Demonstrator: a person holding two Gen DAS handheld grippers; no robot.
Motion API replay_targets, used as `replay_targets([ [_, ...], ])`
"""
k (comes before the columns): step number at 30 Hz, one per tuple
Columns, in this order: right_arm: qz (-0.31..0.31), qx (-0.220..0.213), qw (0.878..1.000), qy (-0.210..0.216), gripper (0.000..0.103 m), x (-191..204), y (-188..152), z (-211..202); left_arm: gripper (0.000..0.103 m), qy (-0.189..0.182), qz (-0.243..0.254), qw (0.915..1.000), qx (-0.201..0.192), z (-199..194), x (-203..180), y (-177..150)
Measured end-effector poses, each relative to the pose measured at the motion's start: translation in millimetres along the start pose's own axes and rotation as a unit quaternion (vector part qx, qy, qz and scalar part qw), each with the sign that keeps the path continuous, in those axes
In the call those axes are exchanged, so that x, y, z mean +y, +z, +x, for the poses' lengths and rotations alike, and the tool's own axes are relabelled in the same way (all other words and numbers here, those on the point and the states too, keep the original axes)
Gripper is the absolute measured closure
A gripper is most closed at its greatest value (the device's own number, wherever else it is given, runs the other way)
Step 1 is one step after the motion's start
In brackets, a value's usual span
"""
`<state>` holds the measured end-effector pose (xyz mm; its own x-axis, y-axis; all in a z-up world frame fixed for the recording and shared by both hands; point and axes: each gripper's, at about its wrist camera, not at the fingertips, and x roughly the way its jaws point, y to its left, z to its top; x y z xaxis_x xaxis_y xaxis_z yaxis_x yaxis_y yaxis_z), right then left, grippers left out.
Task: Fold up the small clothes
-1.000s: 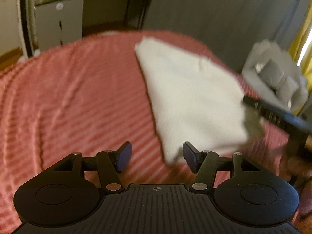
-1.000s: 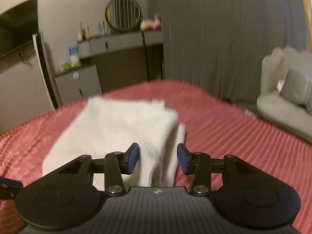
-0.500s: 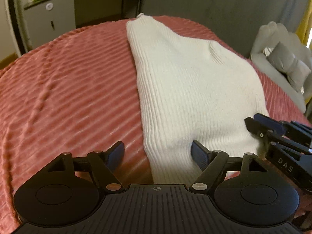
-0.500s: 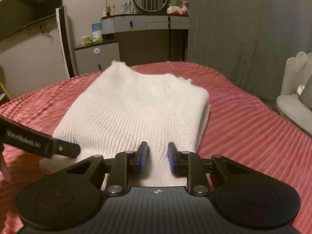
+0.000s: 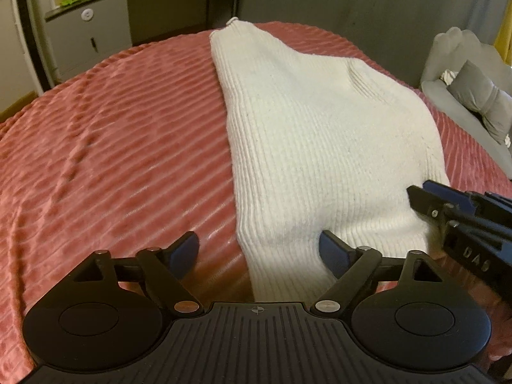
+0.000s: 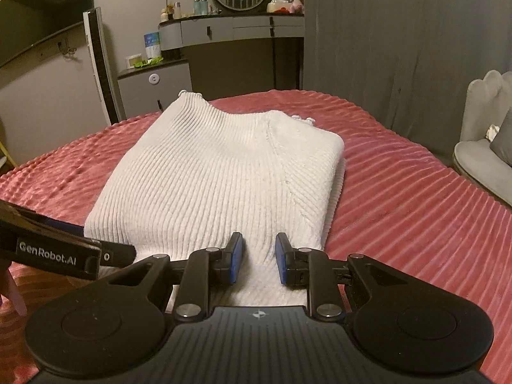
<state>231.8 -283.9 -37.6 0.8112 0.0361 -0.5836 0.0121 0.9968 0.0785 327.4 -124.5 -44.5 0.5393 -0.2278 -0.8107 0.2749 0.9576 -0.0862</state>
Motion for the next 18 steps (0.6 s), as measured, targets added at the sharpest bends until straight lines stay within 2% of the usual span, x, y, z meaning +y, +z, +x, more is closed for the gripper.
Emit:
replay_targets([
  [2,0.018,0.007,1.0,0.005,0.082,-3.0,3.5,-3.1,0.014,-0.003,-0.008,0.9999,0.006,-6.3,3.3,-0.6],
  [4,0.07,0.016,0.997,0.02,0.08,-12.5,7.7,-15.8,0.014,-0.013,-0.023,0.9996,0.01,-17.2,10.0,-5.1],
  [7,0.173,0.012,0.983,0.054,0.073,-36.1,-4.8,-41.8,0.015,-0.029,-0.046,0.9985,0.008,-31.4,19.8,-17.8],
  [11,0.249,0.015,0.965,0.08,0.071,-52.3,-24.3,-58.9,0.015,-0.036,-0.063,0.9973,0.01,-39.0,20.2,-33.8],
  [13,0.273,0.027,0.957,0.089,0.071,-54.4,-26.5,-58.5,0.015,-0.028,-0.05,0.9983,0.007,-42.2,15.4,-39.1],
  [15,0.283,0.022,0.955,0.083,0.069,-55.5,-25.5,-61.8,0.015,-0.027,-0.032,0.9991,0.004,-47.5,11.2,-40.1],
  [17,0.304,0.018,0.948,0.095,0.057,-58.3,-25.7,-62.7,0.015,-0.032,-0.032,0.999,0.002,-51.4,11.0,-37.2],
  [18,0.308,0.024,0.946,0.098,0.056,-57.8,-25.0,-59.7,0.015,-0.036,-0.038,0.9986,0.001,-52.3,12.4,-34.7],
])
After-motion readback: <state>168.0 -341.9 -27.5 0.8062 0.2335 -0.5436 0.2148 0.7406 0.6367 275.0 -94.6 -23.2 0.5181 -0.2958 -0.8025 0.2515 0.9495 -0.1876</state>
